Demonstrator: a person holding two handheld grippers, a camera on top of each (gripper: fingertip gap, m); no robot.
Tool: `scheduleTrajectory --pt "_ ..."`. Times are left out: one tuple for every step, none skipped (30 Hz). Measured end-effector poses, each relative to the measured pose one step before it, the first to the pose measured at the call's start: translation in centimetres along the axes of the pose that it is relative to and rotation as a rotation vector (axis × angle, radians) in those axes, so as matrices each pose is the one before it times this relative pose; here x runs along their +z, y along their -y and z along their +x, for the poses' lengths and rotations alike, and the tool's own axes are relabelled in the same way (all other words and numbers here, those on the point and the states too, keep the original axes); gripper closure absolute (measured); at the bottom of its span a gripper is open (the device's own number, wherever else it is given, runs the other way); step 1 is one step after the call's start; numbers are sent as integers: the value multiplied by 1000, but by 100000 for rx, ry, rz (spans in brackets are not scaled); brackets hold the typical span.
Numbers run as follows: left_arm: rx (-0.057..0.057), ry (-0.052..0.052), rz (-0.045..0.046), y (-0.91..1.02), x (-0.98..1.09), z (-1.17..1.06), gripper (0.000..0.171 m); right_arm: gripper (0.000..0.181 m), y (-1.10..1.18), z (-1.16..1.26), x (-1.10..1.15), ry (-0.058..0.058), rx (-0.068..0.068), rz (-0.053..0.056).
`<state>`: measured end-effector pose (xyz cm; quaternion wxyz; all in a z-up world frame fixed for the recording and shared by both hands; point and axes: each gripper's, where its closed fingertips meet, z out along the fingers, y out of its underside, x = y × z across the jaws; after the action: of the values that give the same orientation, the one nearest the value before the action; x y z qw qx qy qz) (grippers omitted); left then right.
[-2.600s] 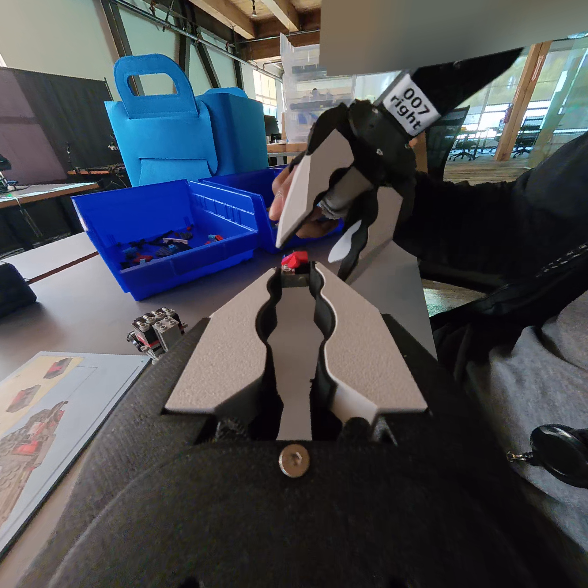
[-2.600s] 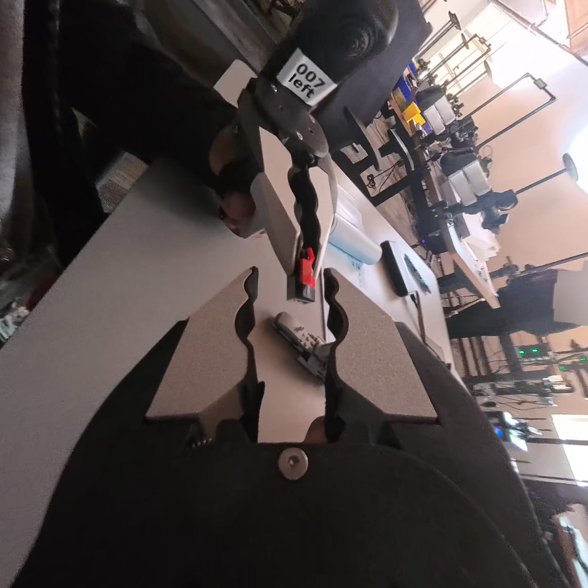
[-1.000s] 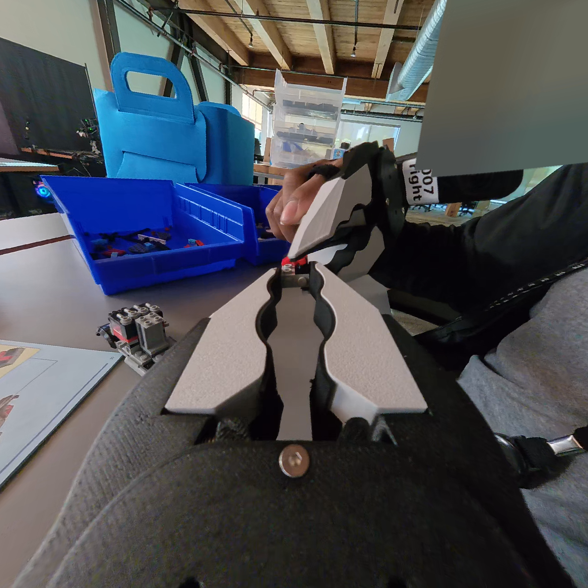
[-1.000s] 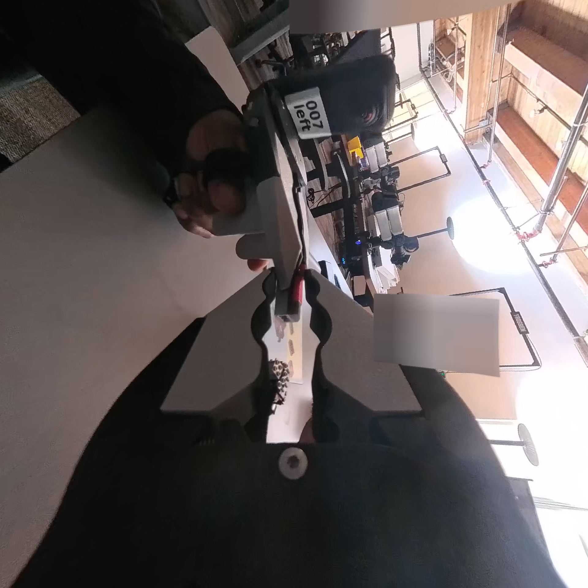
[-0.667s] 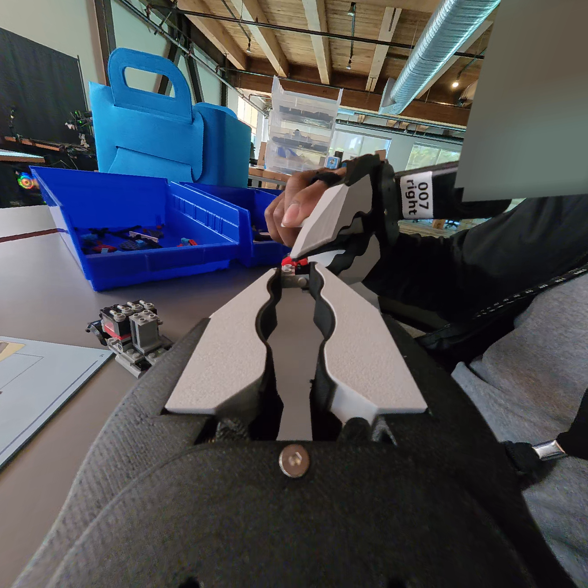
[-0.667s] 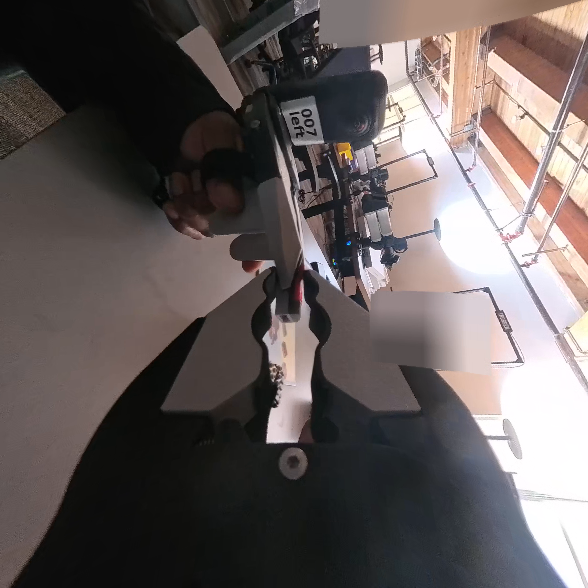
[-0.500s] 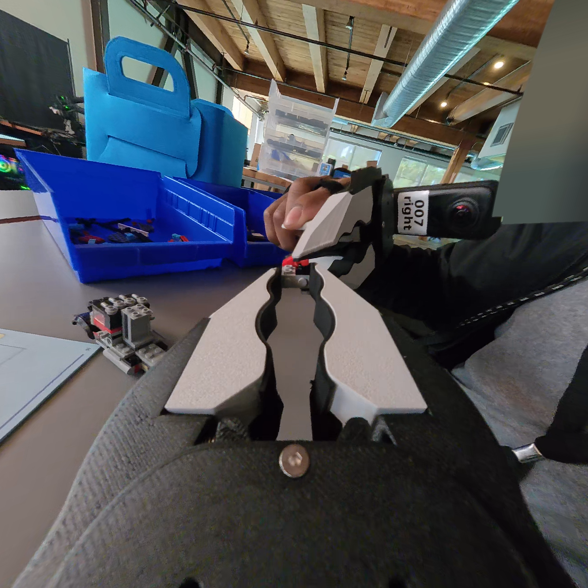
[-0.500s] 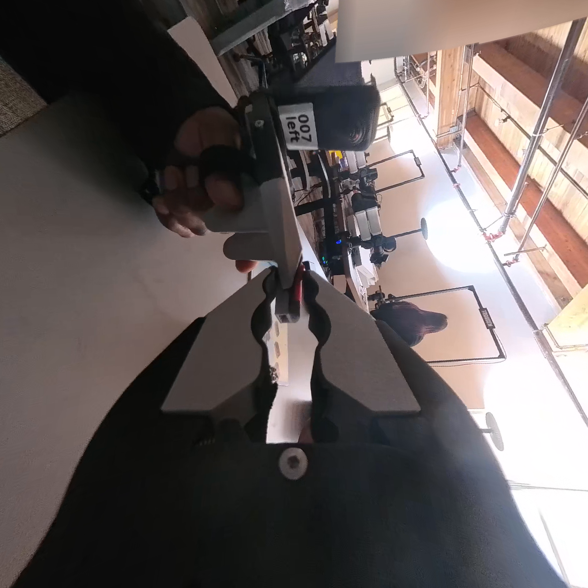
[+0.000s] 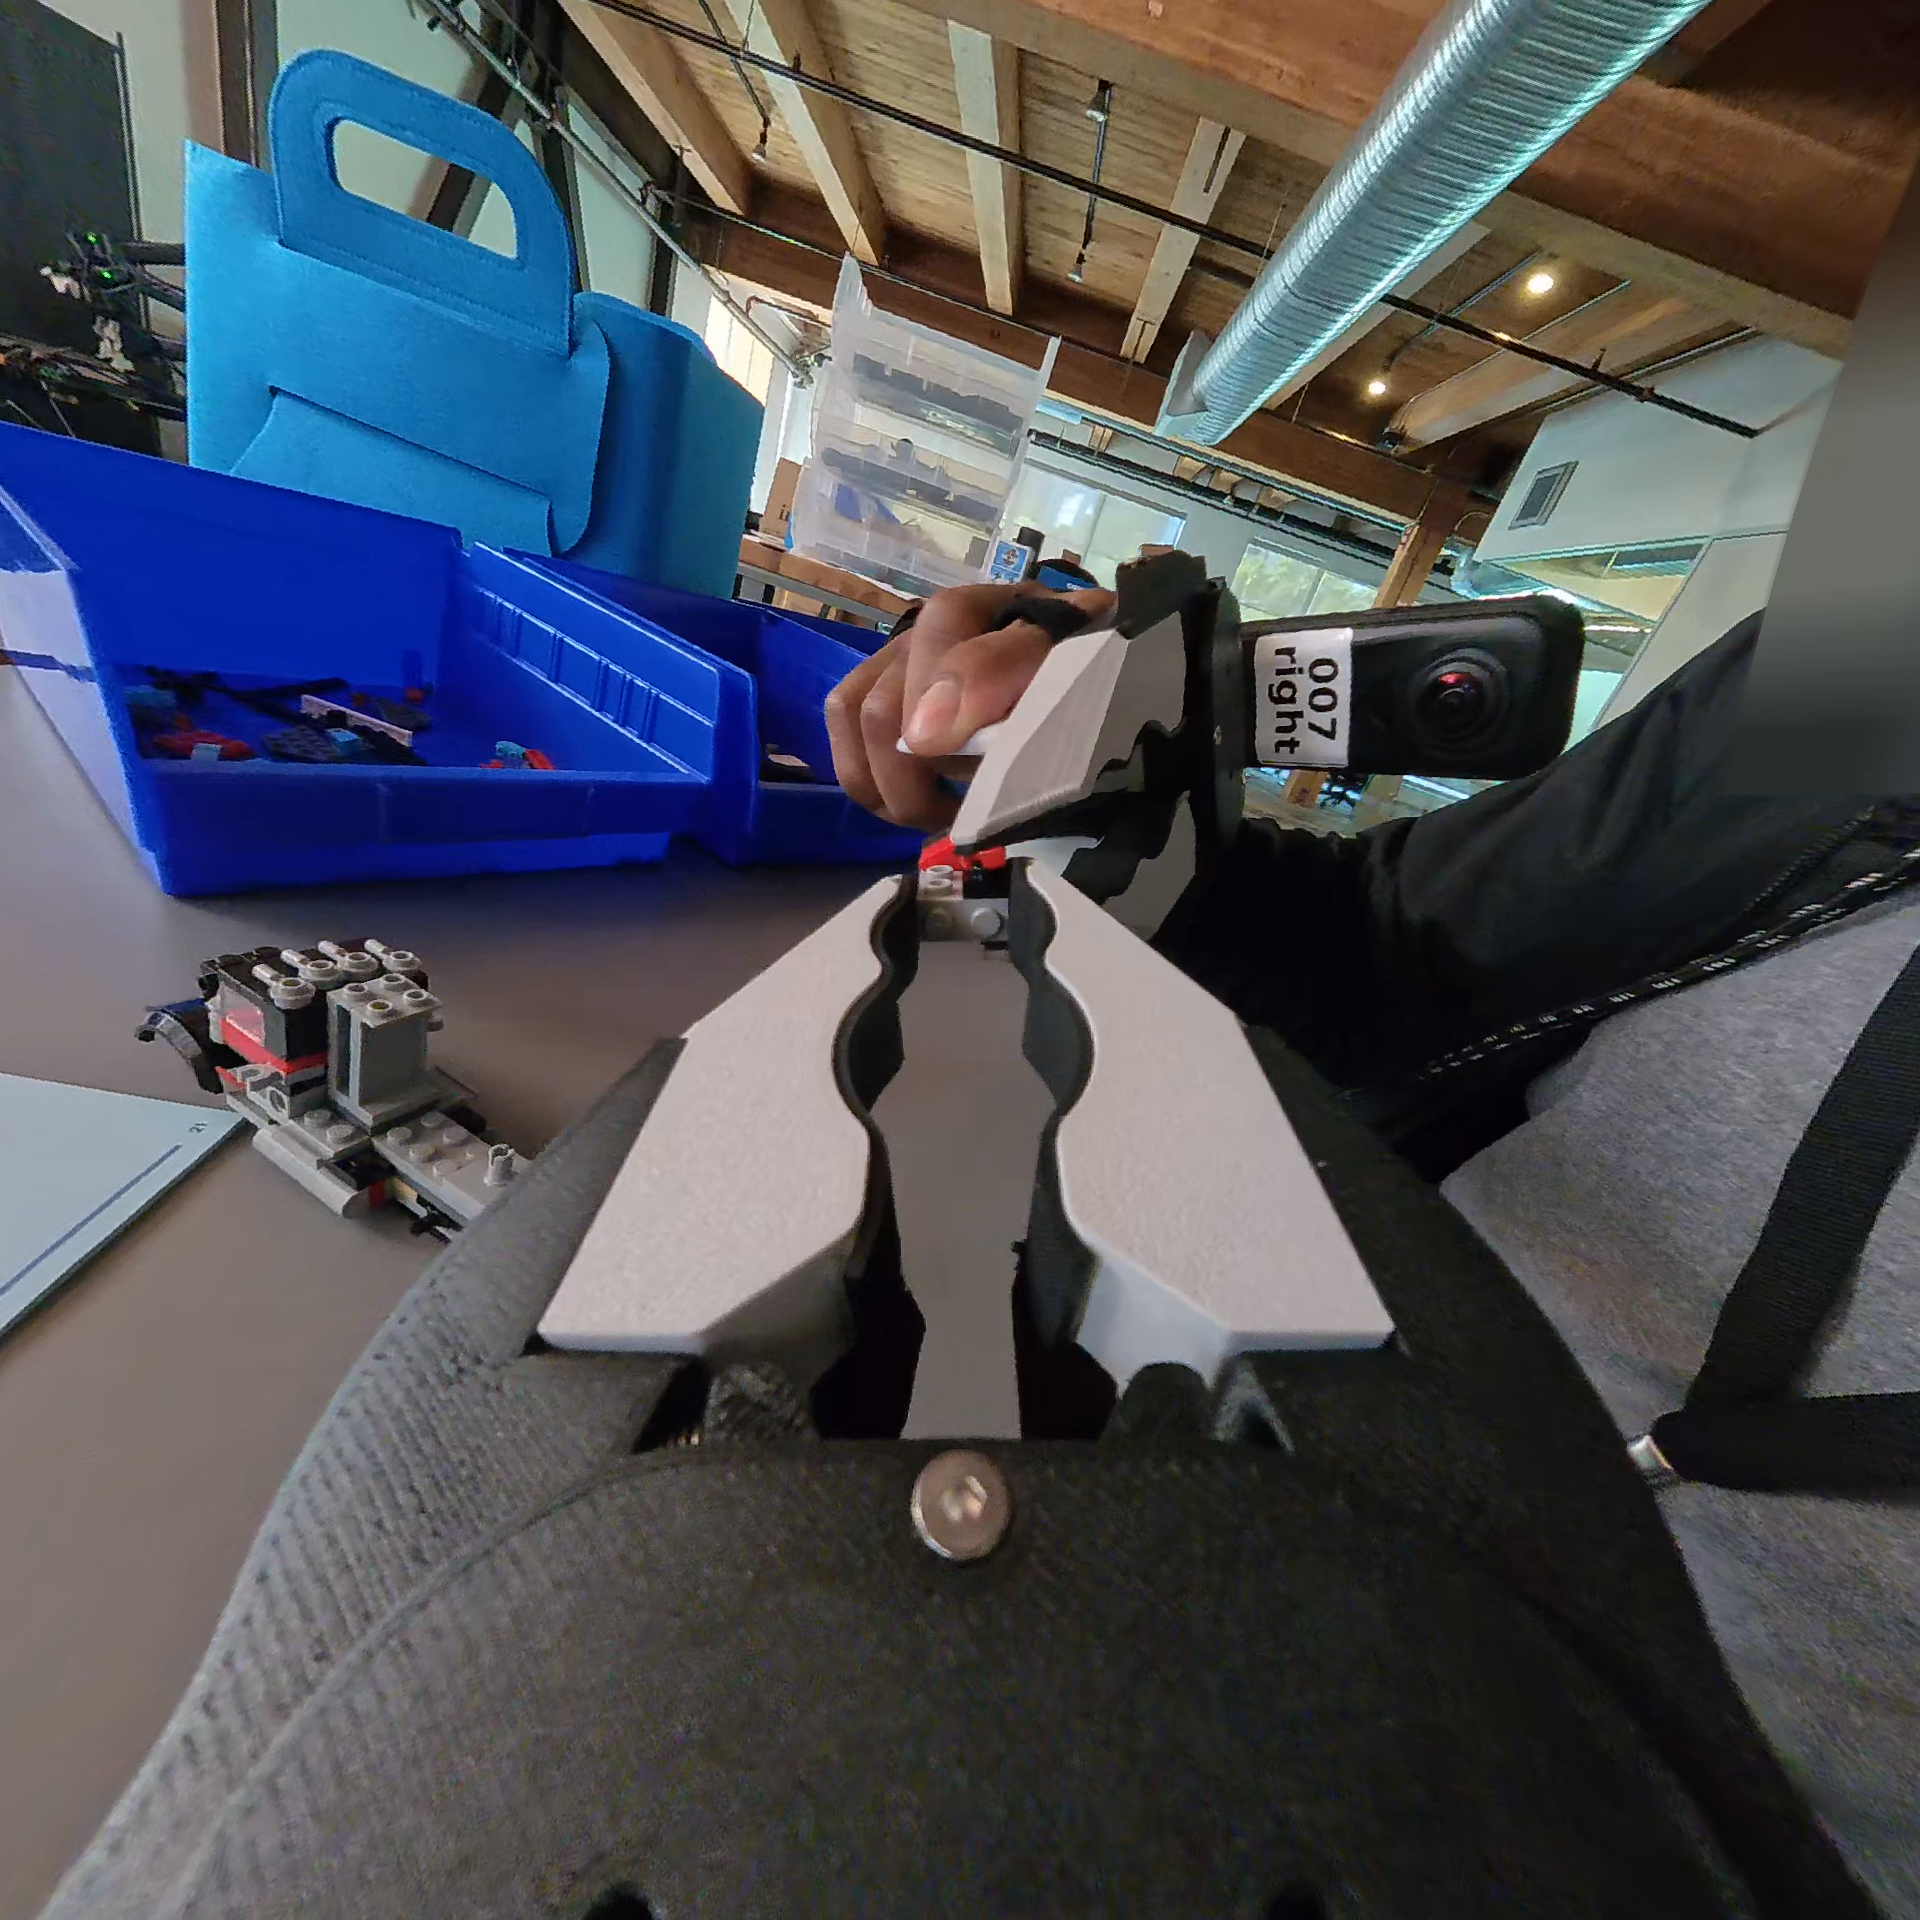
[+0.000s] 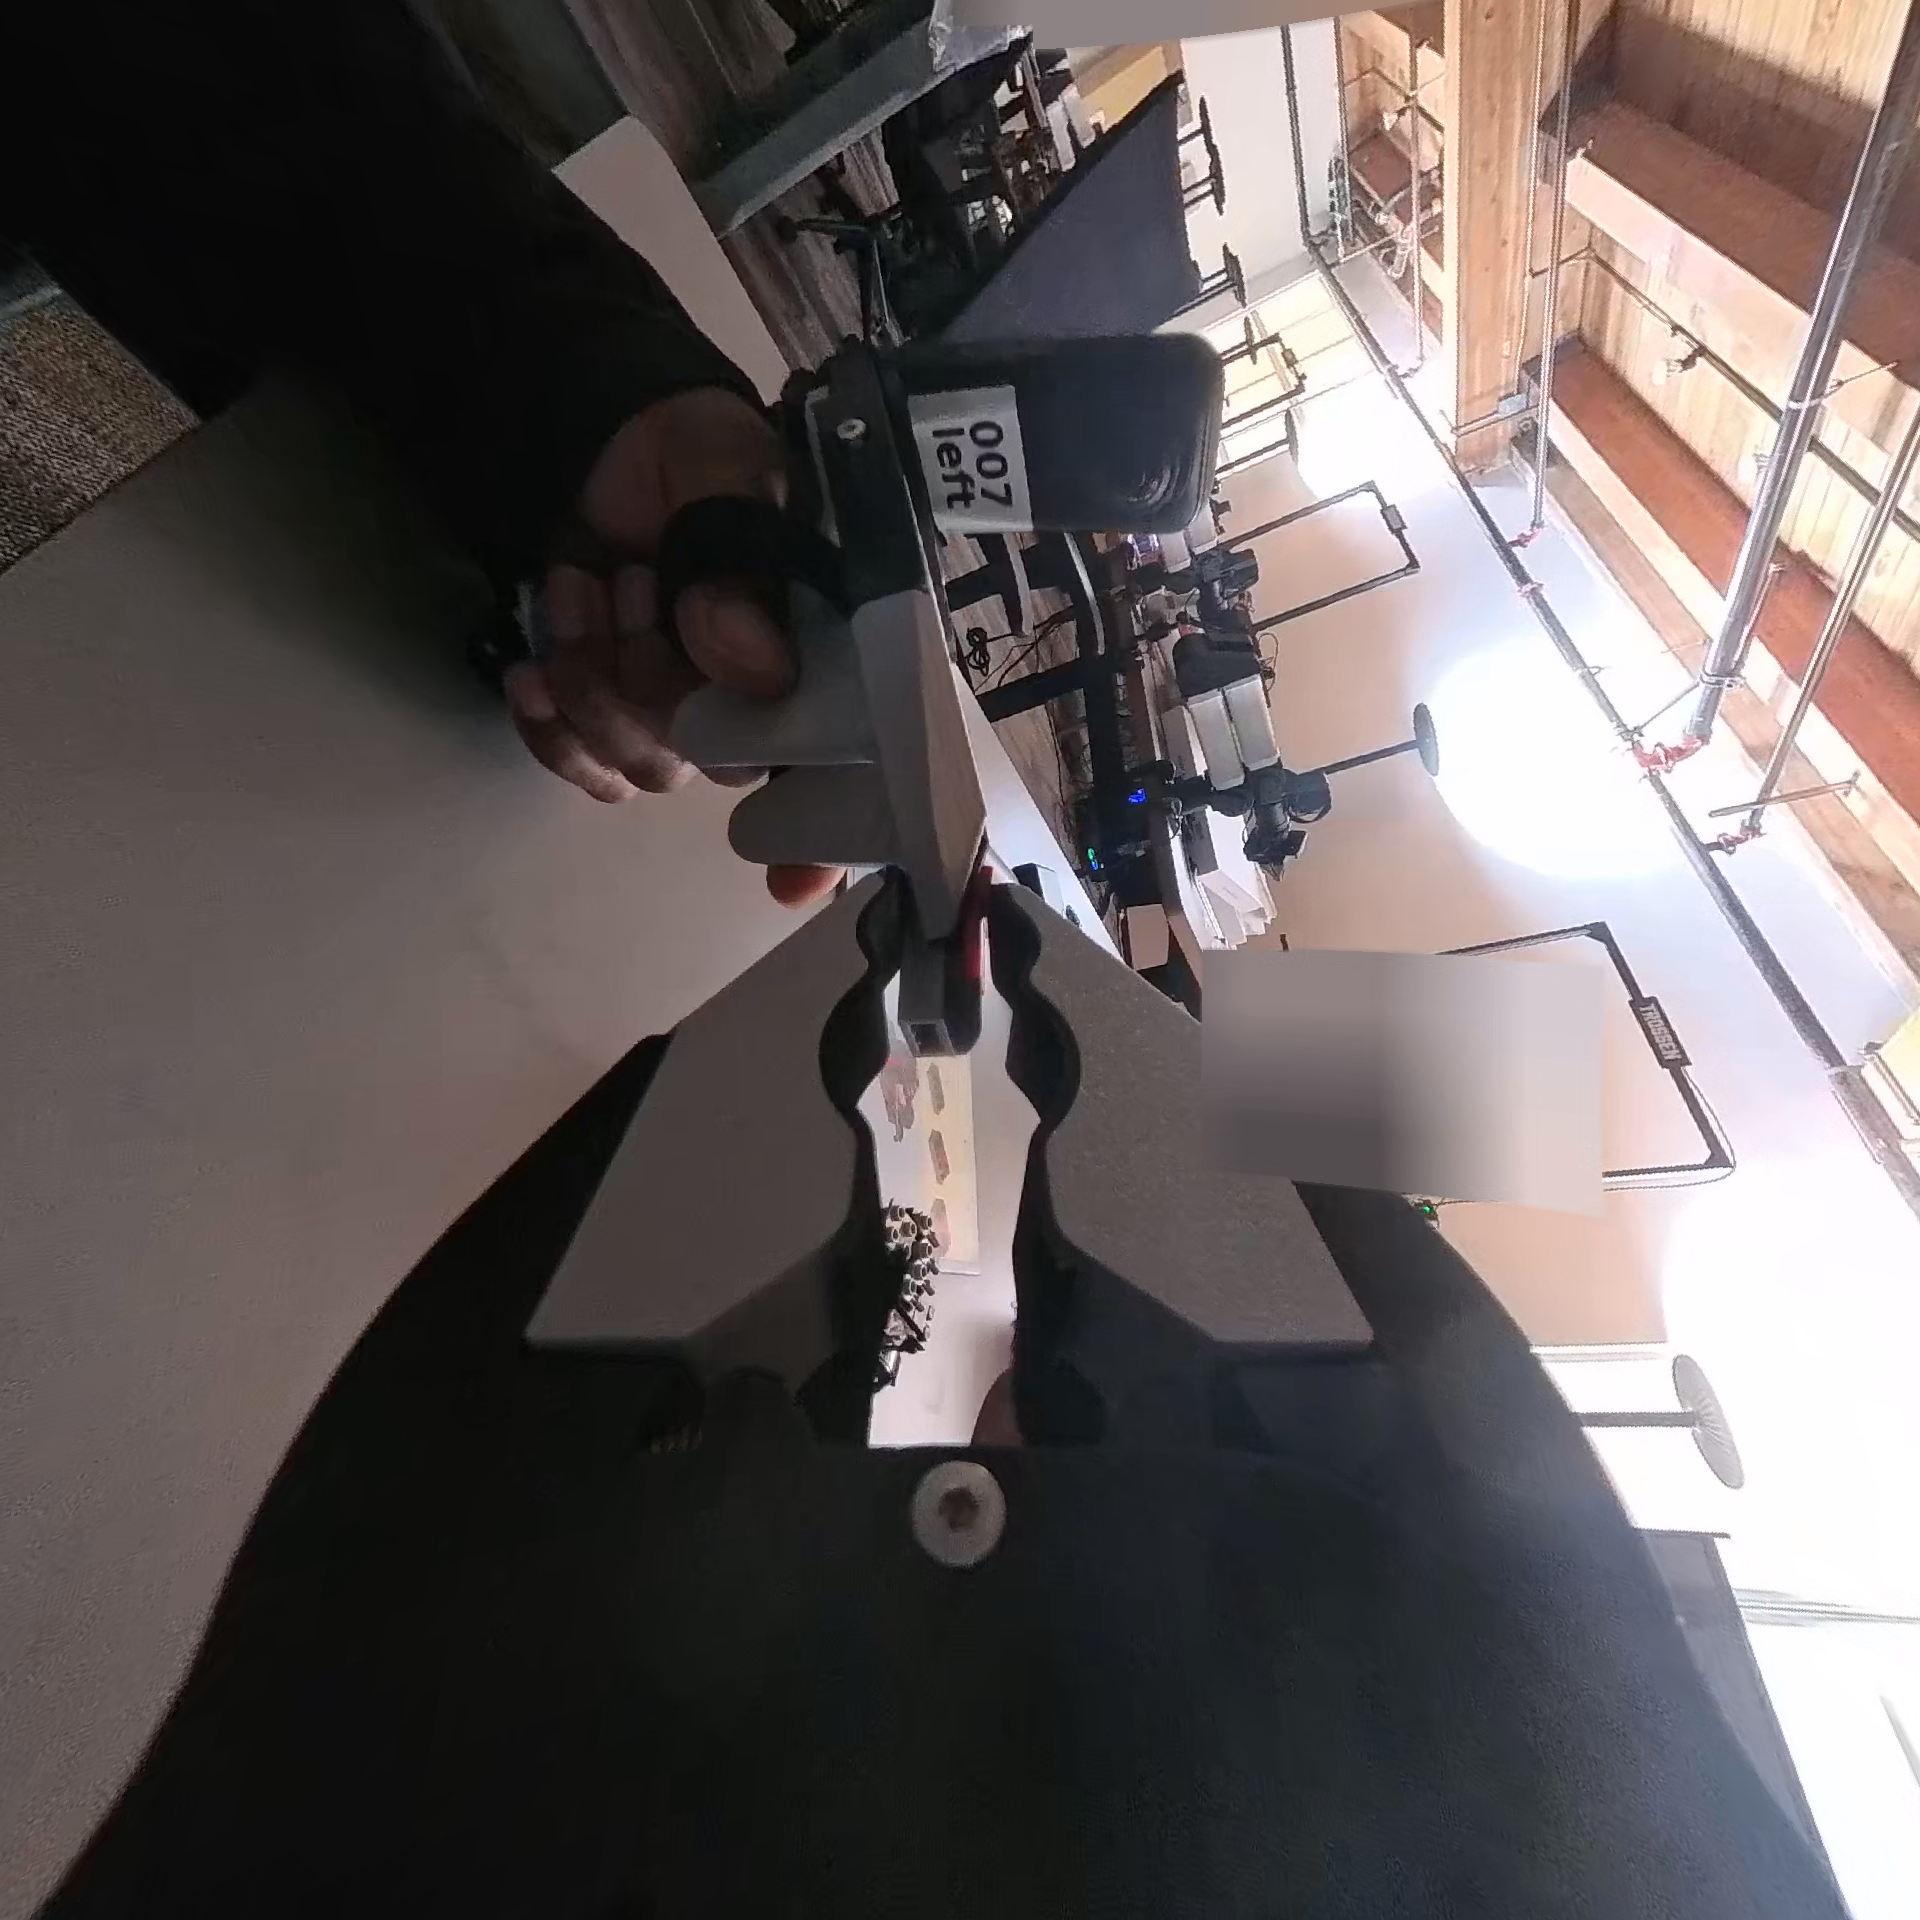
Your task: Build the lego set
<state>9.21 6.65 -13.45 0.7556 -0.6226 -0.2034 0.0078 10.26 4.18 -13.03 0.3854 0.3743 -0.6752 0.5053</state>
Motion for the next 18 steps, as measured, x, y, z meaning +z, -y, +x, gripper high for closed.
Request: scheduleTrajectory --pt "-860 -724 65 7 -29 51 155 165 32 3 6 86 365 182" --pt "-996 -805 177 8 -22 57 155 165 43 13 6 -26 383 196" --pt "-1186 -932 269 25 -41 59 155 165 27 8 18 -144 321 147" --pt "-1239 -1038 272 28 -30 71 155 165 9 13 15 -206 428 85" --pt "-1258 -841 261 21 -43 40 155 165 7 31 5 -200 658 123" --pt "-1113 -637 233 23 -38 16 154 165 10 39 4 -272 739 221" --pt "-804 -506 306 32 -43 17 154 165 3 56 -17 -276 974 232" --pt "-523 -502 62 3 -34 28 154 165 18 44 -13 -109 1136 331" --pt "-219 -391 18 4 -26 52 153 165 37 28 -11 -81 1068 368" --pt "-163 -255 -60 -6 -20 21 153 165 11 10 -6 8 1105 254" --pt "-226 -288 -139 -17 -25 31 153 165 21 -1 2 144 1198 158" --pt "-243 -403 -142 -12 -33 37 153 165 32 -18 -4 211 1092 214" --pt "-354 -519 -109 -25 -22 46 153 165 39 -16 4 249 1120 206" --pt "-568 -716 -73 -13 -15 71 153 165 57 -21 -7 247 976 330" --pt "-626 -755 -63 -17 -14 67 153 165 58 -25 -13 222 754 357" --pt "-431 -697 10 -7 -15 77 153 165 70 -13 -17 124 563 432" --pt "-302 -548 75 -1 -13 56 153 165 58 -13 0 157 604 376" --pt "-268 -680 183 22 -16 84 154 165 78 0 -2 213 805 537"
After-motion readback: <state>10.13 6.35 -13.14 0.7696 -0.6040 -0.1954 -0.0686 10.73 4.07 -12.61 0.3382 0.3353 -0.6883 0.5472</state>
